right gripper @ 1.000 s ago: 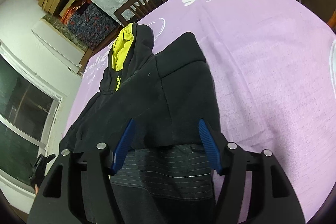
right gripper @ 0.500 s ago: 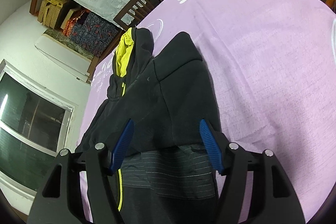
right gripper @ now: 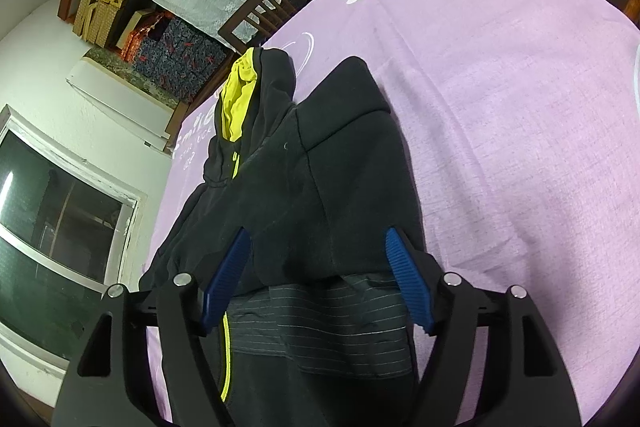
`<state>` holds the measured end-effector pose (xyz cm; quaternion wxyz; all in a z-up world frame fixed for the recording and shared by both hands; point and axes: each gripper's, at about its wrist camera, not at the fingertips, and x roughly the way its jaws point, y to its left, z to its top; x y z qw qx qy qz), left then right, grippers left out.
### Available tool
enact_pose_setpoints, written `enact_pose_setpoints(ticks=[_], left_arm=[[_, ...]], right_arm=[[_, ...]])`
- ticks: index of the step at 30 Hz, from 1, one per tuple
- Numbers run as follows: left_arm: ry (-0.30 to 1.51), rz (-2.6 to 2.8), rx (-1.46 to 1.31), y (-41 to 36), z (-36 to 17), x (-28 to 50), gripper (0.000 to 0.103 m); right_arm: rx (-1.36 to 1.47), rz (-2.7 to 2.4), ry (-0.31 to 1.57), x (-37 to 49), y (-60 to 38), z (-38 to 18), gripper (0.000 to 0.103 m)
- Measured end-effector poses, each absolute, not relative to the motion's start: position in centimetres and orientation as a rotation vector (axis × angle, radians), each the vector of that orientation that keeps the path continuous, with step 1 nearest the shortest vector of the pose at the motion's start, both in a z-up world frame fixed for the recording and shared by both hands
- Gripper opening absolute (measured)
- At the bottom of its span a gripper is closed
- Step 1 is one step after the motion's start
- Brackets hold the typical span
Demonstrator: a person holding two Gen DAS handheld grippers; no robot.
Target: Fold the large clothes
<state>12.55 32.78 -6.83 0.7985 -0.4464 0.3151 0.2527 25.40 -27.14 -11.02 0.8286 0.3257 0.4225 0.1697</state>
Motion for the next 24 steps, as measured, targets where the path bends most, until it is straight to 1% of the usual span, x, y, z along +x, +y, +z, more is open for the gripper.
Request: enact_pose_setpoints(ticks=[2, 4, 11, 12, 13, 14, 21, 22, 23, 24], left_arm=[[0.676, 0.543, -0.951, 32.3, -7.1, 12.6, 0.045], [0.674, 0.535, -0.962, 32.1, -7.4, 12.9, 0.045], [0.563, 0.64, -0.893, 33.6, -5.4, 13.4, 0.043], [0.562, 0.65, -0.886, 33.8, -5.3, 13.5, 0.042], [0.559, 0.655, -0.883, 33.9, -5.3, 13.5, 0.037], [0.56, 0.656, -0.88, 34.0, -5.4, 13.5, 0.035], [0.605, 0.677, -0.805, 33.9, -6.2, 15.1, 0.035], [0.603, 0.676, -0.798, 33.9, -6.0, 15.2, 0.032], [0.595, 0.678, -0.79, 34.0, -5.8, 15.2, 0.017], [0.584, 0.685, -0.764, 34.1, -5.4, 15.1, 0.009]], right_arm=[[0.688, 0.359, 0.898, 25.5, -26.9, -11.0, 0.071], [0.674, 0.357, 0.898, 25.4, -26.7, -10.9, 0.071], [0.649, 0.352, 0.901, 25.5, -26.3, -10.9, 0.071], [0.646, 0.351, 0.901, 25.5, -26.2, -10.9, 0.072], [0.643, 0.35, 0.901, 25.5, -26.2, -10.9, 0.072], [0.639, 0.35, 0.901, 25.5, -26.1, -10.9, 0.073], [0.607, 0.342, 0.903, 25.6, -25.7, -10.8, 0.073], [0.602, 0.341, 0.902, 25.5, -25.7, -10.8, 0.073], [0.6, 0.34, 0.903, 25.5, -25.6, -10.8, 0.073], [0.602, 0.34, 0.903, 25.5, -25.6, -10.8, 0.073]])
